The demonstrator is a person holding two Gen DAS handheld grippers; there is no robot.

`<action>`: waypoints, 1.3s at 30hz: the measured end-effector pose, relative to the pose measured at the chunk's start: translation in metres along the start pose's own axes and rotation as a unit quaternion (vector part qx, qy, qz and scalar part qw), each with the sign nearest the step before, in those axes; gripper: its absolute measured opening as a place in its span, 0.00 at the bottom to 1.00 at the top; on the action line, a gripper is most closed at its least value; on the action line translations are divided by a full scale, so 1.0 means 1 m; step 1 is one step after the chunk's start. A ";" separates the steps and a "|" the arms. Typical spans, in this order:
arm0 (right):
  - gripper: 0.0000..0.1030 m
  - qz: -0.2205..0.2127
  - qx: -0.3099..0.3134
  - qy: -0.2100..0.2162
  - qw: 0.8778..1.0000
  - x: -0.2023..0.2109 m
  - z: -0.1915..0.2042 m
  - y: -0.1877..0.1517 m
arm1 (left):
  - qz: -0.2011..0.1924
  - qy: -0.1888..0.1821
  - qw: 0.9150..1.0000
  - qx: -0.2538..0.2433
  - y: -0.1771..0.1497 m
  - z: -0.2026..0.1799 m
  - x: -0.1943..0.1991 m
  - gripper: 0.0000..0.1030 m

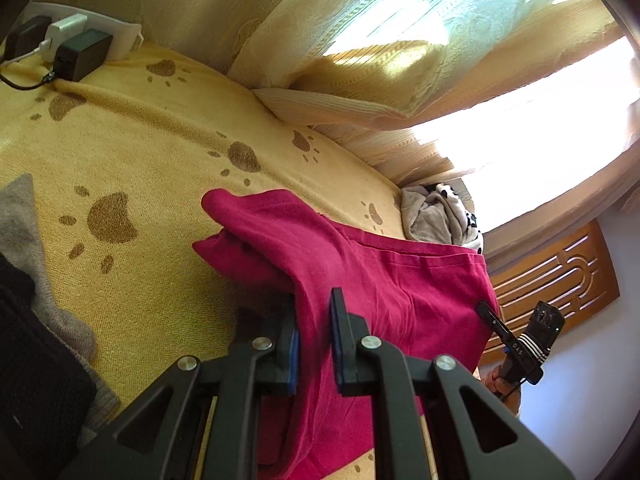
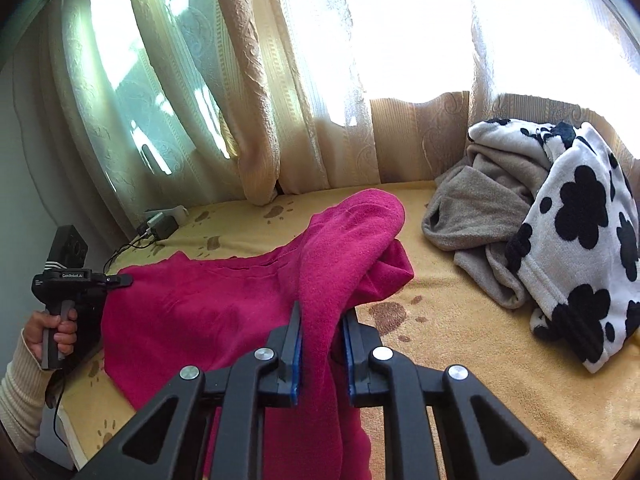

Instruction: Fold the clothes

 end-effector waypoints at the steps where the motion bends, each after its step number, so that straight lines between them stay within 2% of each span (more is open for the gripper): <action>1: 0.17 -0.005 0.002 0.002 1.000 0.004 0.004 0.003 | -0.008 -0.002 1.000 -0.006 0.001 -0.006 0.009 0.14; 9: 0.17 -0.043 0.035 0.031 0.998 0.031 0.051 0.031 | -0.077 0.000 0.996 -0.039 0.007 -0.039 0.096 0.14; 16: 0.17 -0.065 0.082 0.101 0.989 0.027 0.137 0.053 | -0.143 0.045 0.988 -0.042 -0.014 -0.029 0.202 0.14; 21: 0.17 -0.051 0.111 0.174 0.977 -0.007 0.225 0.055 | -0.194 0.095 0.976 -0.015 -0.040 0.004 0.285 0.14; 27: 0.17 -0.026 0.138 0.256 0.957 -0.057 0.339 0.055 | -0.256 0.143 0.955 0.035 -0.074 0.054 0.383 0.14; 33: 0.17 0.002 0.154 0.313 0.937 -0.093 0.429 0.045 | -0.277 0.176 0.941 0.085 -0.106 0.104 0.425 0.14; 39: 0.17 0.043 0.174 0.323 0.930 -0.142 0.480 0.025 | -0.297 0.209 0.922 0.136 -0.139 0.155 0.467 0.14</action>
Point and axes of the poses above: each gripper's, at about its wrist camera, not at the fingertips, and x roughly against the way its jaws point, z to its left, y to its top, the point moved 8 cm from there along -x, roughly the way its jaws point, and after that the axes turned 1 degree about -z, right-handed, at the moved point
